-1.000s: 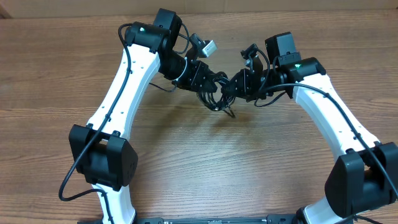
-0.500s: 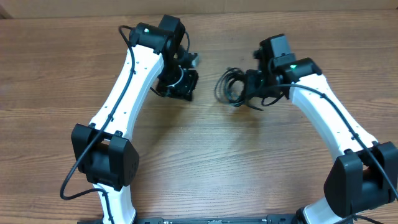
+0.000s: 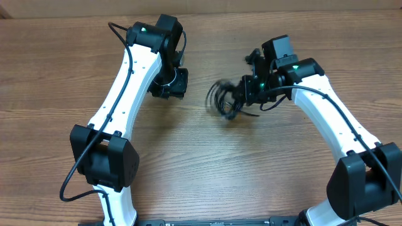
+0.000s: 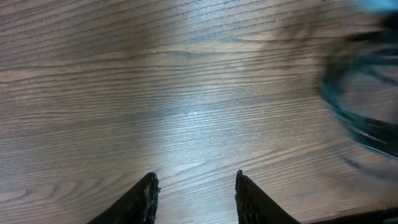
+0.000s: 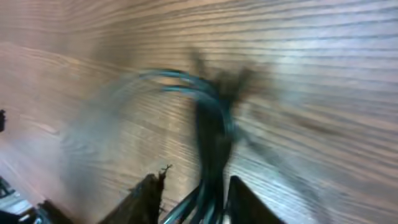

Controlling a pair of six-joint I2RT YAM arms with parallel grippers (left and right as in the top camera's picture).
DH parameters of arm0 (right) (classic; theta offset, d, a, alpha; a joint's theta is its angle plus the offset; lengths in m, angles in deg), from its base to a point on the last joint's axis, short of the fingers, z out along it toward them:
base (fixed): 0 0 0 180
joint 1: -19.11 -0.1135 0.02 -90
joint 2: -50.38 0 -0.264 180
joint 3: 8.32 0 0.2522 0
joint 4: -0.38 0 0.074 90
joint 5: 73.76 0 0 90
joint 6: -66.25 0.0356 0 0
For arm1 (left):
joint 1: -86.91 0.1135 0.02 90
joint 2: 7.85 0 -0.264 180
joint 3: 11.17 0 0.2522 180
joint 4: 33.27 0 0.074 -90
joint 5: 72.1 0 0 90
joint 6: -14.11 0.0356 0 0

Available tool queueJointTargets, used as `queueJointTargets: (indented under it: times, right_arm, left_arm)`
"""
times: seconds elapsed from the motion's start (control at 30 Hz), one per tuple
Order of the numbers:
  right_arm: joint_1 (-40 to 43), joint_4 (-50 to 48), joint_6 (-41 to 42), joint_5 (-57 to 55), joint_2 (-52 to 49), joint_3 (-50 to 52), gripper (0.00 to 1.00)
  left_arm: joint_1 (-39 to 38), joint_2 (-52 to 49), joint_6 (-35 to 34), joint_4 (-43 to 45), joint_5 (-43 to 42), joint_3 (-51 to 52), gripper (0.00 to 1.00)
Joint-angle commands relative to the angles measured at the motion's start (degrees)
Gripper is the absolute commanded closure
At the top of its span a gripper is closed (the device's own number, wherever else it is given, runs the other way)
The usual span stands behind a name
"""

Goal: Untangle cables

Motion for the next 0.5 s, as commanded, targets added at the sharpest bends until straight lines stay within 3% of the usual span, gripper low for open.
queueJointTargets:
  times: [0.0,0.13,0.23,0.33,0.47]
  right_arm:
    - [-0.20,-0.15,-3.89,1.11,-0.09,-0.48,0.41]
    - [-0.20,-0.17,-3.87,0.70,-0.09,-0.48,0.31]
    - [-0.20,-0.39,-3.85,-0.61,-0.09,-0.48,0.32]
    - [-0.20,0.04,-2.73,-5.38,-0.09,-0.48,0.40]
    - [0.57,3.06,6.71,-18.40,-0.13,-0.48,0.50]
  left_arm:
    - [-0.07,0.74,0.24,-0.09,-0.07,0.00,0.51]
    - [-0.09,0.74,0.22,0.02,-0.11,0.00,0.50]
    - [-0.26,0.74,0.26,0.57,-1.20,0.00,0.50]
    - [-0.81,0.68,0.22,1.44,-3.91,0.04,0.51]
    - [-1.64,-0.07,0.24,2.78,-7.17,0.31,0.51]
